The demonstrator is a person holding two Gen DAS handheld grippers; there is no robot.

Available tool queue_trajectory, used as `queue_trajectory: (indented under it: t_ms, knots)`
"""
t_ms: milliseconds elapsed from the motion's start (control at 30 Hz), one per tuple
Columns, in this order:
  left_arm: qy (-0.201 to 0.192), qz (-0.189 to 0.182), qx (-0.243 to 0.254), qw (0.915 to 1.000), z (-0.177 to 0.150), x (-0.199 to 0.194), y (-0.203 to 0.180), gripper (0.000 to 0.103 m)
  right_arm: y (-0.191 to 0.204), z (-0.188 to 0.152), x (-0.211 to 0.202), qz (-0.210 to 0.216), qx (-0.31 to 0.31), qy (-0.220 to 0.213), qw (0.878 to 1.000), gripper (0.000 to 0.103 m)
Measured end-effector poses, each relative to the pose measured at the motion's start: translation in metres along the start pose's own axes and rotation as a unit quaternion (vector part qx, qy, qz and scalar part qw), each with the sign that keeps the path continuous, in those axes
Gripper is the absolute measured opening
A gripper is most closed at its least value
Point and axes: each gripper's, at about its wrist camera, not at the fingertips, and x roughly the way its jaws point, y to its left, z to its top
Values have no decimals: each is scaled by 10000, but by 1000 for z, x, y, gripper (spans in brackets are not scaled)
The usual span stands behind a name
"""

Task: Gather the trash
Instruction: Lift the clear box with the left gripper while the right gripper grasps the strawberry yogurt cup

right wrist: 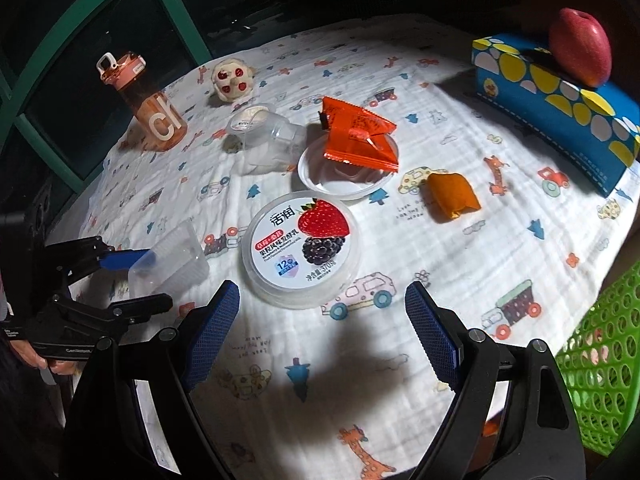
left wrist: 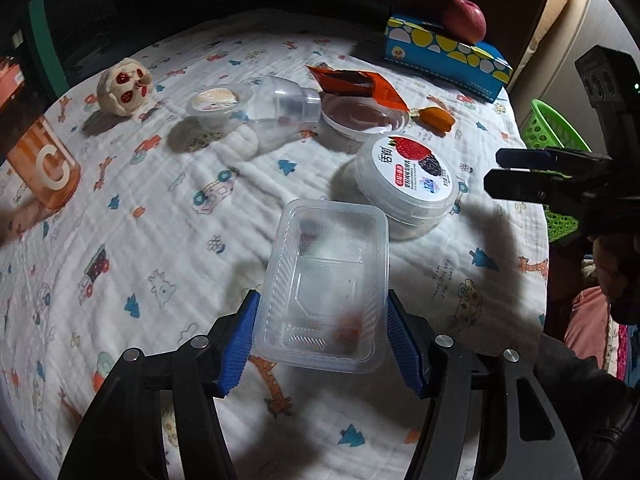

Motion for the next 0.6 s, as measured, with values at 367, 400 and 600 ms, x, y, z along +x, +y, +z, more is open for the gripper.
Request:
queue_trajectory:
  t_ms: [367,400,600]
  knots:
    - [-261,37,-552,9981,-7,-21,23,59,22,11,43,-175,-465,174,9986,88]
    - [-273,26,-595,9979,-8,-21,24,59,22,12,46,-169,-474,191,9985,89]
    - [-284,-3,-707,9971,-11,-21,25,59,20,14,58,-279,-424,222,9985,89]
